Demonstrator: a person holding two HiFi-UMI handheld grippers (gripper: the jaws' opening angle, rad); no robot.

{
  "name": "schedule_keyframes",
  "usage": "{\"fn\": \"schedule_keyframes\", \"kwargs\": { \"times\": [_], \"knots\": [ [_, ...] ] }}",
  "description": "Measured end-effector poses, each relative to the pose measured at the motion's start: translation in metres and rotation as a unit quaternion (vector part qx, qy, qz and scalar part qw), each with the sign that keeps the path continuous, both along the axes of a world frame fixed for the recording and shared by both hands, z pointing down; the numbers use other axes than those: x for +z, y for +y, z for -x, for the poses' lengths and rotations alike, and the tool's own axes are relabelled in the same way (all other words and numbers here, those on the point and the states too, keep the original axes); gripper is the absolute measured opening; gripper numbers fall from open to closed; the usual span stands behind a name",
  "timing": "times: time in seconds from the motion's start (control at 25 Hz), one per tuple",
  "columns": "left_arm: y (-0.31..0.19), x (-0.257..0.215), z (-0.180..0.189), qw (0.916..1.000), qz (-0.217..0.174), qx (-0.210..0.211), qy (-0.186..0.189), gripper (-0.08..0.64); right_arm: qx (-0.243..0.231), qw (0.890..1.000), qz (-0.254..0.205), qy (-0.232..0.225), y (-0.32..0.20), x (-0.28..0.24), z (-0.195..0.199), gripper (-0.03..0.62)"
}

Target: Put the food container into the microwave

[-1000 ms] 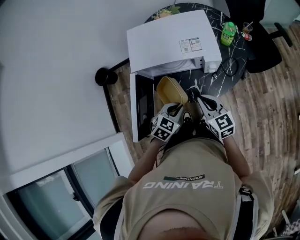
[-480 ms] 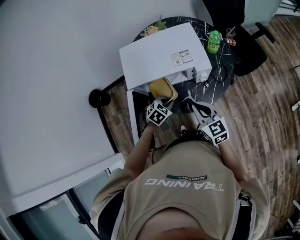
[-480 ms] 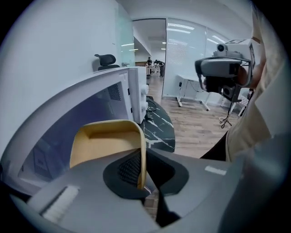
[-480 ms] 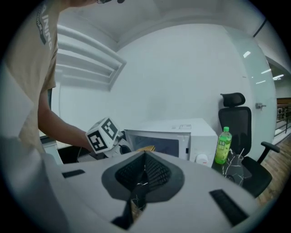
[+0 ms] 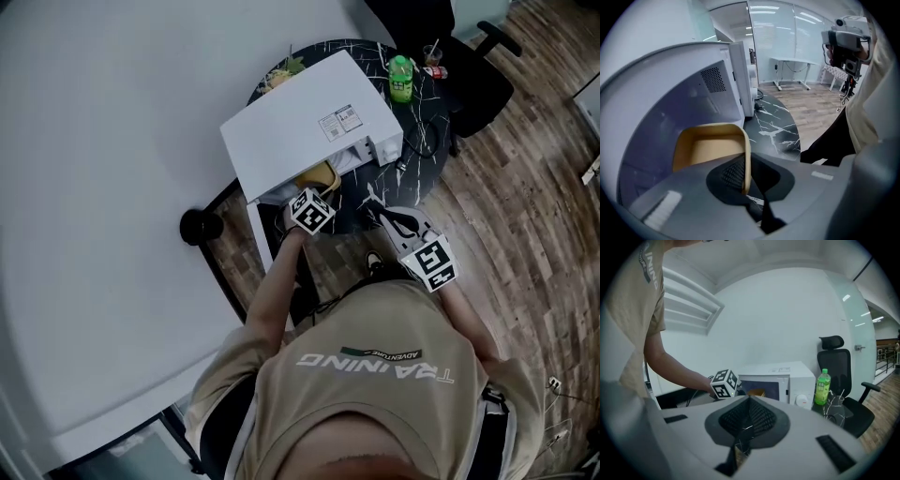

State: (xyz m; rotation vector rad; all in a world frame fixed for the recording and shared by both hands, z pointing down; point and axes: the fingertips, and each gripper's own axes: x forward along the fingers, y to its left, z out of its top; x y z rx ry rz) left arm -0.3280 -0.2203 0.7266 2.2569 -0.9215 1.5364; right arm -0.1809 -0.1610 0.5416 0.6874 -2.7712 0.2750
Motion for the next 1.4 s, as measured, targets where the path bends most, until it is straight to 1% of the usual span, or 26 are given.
{"fn": "schedule_keyframes", "kwargs": {
  "times": [0.16, 0.4, 0.48, 0.64, 0.96, 1.04, 1.2, 1.4],
  "knots": [
    [-0.022, 0.01, 0.008, 0.9996, -0.004, 0.014, -0.024, 0.025, 0.024, 1.0, 0.003, 0.006, -0.004, 0.004, -0.013, 0.009],
    [-0.048, 0.023, 0.018, 0.9986, -0.007, 0.011, -0.052, 0.025, 0.047, 0.999, 0.011, 0.013, -0.017, 0.01, -0.026, 0.009],
    [-0.053, 0.031, 0.022, 0.9977, -0.01, 0.01, -0.067, 0.025, 0.052, 0.998, 0.012, 0.015, -0.021, 0.011, -0.028, 0.009],
    [-0.064, 0.038, 0.029, 0.9962, -0.014, 0.005, -0.086, 0.025, 0.054, 0.998, 0.015, 0.019, -0.028, 0.011, -0.03, 0.009],
    [-0.071, 0.039, 0.028, 0.994, -0.03, 0.02, -0.103, 0.026, 0.047, 0.998, 0.019, 0.024, -0.034, 0.011, -0.027, 0.009],
    [-0.072, 0.039, 0.03, 0.993, -0.037, 0.017, -0.111, 0.038, 0.04, 0.999, 0.02, 0.025, -0.034, 0.012, -0.026, 0.009],
    [-0.073, 0.033, 0.032, 0.9912, -0.062, 0.001, -0.117, 0.102, 0.028, 0.999, 0.021, 0.028, -0.033, 0.013, -0.024, 0.009],
    [-0.069, 0.01, 0.027, 0.9852, -0.114, -0.013, -0.128, 0.115, 0.02, 0.999, 0.025, 0.026, -0.024, 0.013, -0.025, 0.009]
  ]
}}
